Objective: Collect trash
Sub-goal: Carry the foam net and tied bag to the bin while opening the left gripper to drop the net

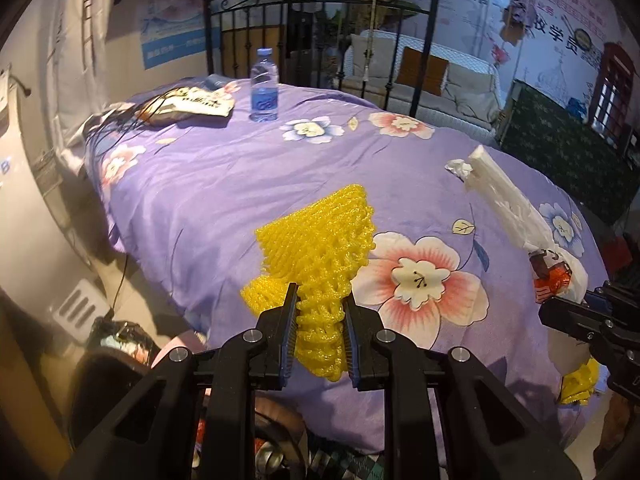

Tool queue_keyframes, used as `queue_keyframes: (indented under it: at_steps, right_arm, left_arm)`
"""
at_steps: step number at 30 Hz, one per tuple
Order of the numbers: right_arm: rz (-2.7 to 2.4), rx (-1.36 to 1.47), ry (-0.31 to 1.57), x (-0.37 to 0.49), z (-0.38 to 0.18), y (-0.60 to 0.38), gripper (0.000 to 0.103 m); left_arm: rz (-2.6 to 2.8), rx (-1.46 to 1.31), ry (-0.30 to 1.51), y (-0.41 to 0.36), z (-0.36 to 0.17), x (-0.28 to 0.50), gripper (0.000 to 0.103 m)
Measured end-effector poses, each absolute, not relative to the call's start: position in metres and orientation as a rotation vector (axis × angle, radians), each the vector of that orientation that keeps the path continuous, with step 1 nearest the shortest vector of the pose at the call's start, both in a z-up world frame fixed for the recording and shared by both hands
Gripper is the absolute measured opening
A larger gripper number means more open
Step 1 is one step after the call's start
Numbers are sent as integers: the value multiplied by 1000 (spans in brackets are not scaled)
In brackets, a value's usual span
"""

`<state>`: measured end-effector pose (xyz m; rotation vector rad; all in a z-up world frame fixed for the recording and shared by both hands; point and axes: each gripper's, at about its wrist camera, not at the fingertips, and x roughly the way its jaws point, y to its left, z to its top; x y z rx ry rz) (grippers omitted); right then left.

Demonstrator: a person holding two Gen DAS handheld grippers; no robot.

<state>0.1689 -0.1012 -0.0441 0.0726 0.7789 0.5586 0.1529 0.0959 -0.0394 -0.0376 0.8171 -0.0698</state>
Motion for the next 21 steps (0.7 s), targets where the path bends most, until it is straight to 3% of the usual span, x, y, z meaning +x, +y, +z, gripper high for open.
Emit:
queue_keyframes:
  at_steps: [11,21]
  right_arm:
    - [701,56,797,150,-60,-33,20]
    - [787,26,838,135,-72,5,20]
  left_arm:
    - [180,-182,931,180,-79,84,20]
    - [264,-281,1129,216,-145,80,22]
